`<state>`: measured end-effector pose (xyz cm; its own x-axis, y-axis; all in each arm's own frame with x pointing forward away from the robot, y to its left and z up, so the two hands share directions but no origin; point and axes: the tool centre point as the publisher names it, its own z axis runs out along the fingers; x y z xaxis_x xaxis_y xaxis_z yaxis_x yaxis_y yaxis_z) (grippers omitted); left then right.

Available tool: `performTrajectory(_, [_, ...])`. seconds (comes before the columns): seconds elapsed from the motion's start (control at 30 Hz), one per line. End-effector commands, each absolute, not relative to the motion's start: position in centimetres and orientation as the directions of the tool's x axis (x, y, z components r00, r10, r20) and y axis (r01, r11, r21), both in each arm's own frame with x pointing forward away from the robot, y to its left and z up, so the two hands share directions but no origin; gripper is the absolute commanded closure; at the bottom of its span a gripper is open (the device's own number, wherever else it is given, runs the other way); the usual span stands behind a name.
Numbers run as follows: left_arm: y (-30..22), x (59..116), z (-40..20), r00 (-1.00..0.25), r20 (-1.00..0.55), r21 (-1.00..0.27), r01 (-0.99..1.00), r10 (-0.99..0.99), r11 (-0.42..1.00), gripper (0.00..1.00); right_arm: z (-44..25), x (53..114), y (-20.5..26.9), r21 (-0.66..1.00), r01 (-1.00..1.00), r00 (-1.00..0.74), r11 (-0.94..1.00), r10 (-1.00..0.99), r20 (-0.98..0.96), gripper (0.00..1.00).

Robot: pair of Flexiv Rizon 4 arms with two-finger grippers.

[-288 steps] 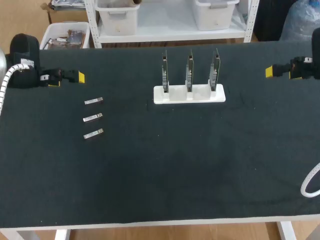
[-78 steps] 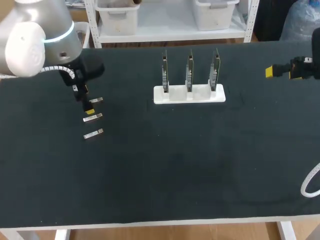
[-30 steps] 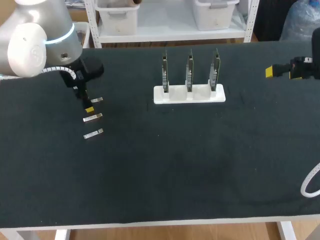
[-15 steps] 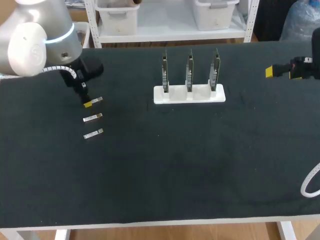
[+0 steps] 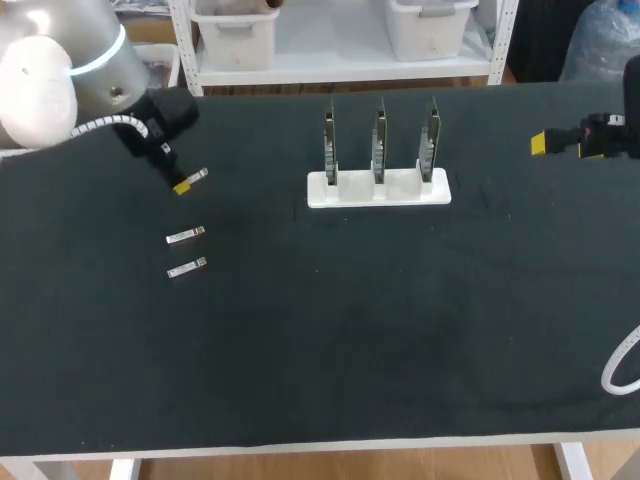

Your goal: Pick up the optical module with the left hand, and insert it into the network port with the right hand.

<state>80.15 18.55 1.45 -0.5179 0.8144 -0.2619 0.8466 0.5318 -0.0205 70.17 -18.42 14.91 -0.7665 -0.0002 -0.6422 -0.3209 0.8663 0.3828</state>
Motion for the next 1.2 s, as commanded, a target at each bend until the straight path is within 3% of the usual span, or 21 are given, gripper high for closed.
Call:
performTrajectory(0.03, [18.7,78.8,3.3,-0.525,-0.391,-0.015,0.825,0.756,0.565,1.0,15.0,70.0,-18.4,0.381,-0.319,-0.767,0.868,0.0,-0.642,0.0])
performTrajectory(0.3, [17.8,79.0,7.6,-0.55,-0.583,-0.078,0.771,0.598,0.633,1.0,15.0,70.0,-18.4,0.381,-0.319,-0.767,0.868,0.0,-0.642,0.0])
performTrajectory(0.67, [16.6,78.7,13.3,-0.483,-0.769,-0.132,0.762,0.42,0.634,1.0,15.0,70.0,-18.4,0.381,-0.319,-0.767,0.868,0.0,-0.642,0.0])
performTrajectory(0.8, [15.9,78.3,15.0,-0.444,-0.814,-0.144,0.78,0.376,0.61,1.0,15.0,70.0,-18.4,0.381,-0.319,-0.767,0.868,0.0,-0.642,0.0])
performTrajectory(1.07, [14.8,77.9,17.9,-0.418,-0.895,-0.299,0.823,0.159,0.483,1.0,15.0,70.0,-18.4,0.381,-0.319,-0.767,0.868,0.0,-0.642,0.0])
performTrajectory(1.2, [13.7,77.6,19.1,-0.376,-0.915,-0.275,0.848,0.149,0.453,1.0,15.0,70.0,-18.4,0.381,-0.319,-0.767,0.868,0.0,-0.642,0.0])
